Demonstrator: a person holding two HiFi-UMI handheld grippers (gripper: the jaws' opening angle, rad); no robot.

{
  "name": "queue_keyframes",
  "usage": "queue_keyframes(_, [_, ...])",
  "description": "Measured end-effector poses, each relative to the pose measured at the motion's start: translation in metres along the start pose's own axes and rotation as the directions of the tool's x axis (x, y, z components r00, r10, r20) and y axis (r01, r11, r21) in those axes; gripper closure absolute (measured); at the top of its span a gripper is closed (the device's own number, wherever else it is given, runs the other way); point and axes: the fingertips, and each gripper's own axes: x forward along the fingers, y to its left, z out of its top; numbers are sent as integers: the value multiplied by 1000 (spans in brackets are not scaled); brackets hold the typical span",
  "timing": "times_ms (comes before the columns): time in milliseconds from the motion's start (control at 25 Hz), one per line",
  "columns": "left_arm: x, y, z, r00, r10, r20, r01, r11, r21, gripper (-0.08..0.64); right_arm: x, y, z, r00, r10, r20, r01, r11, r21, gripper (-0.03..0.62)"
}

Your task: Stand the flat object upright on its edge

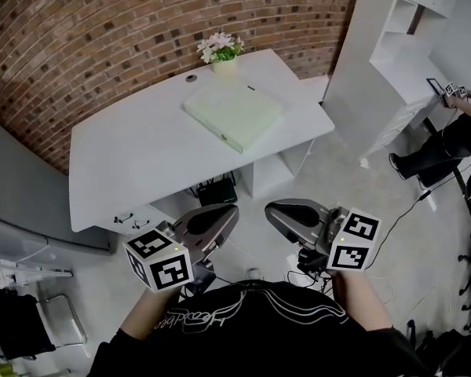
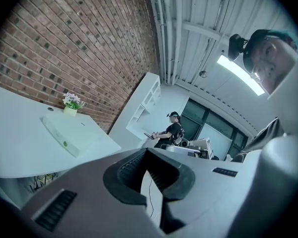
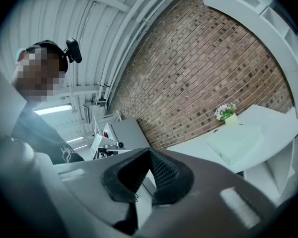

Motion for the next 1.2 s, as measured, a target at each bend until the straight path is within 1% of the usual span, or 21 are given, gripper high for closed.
queue_keyframes(160, [25, 5, 10, 1000, -4, 18, 4, 1000, -16, 558, -10, -22, 14, 1000, 3, 4, -3, 1000, -13, 588])
queue_keyframes(360, [49, 6, 16, 999, -1, 32, 1, 1000, 7, 558, -23, -41, 27, 1000, -1, 8, 1, 999, -37, 588])
queue_keyframes(560, [55, 7, 21, 999, 4, 44, -6, 1000, 24, 558, -28, -46, 36, 1000, 0, 19, 1, 999, -52, 588])
queue_keyframes(840, [57, 23, 27, 998, 12, 57, -11, 1000, -7, 558, -22, -59, 39, 1000, -15, 6, 15, 999, -45, 588])
queue_keyframes(1040, [73, 40, 32, 999, 2, 50, -2, 1000, -18, 558, -19, -83, 45, 999, -36, 16, 36, 999, -17, 588])
queue_keyframes(1200, [92, 63, 38, 999, -6, 34, 8, 998, -62, 558, -16, -108, 47, 998, -60, -3, 60, 998, 9, 588])
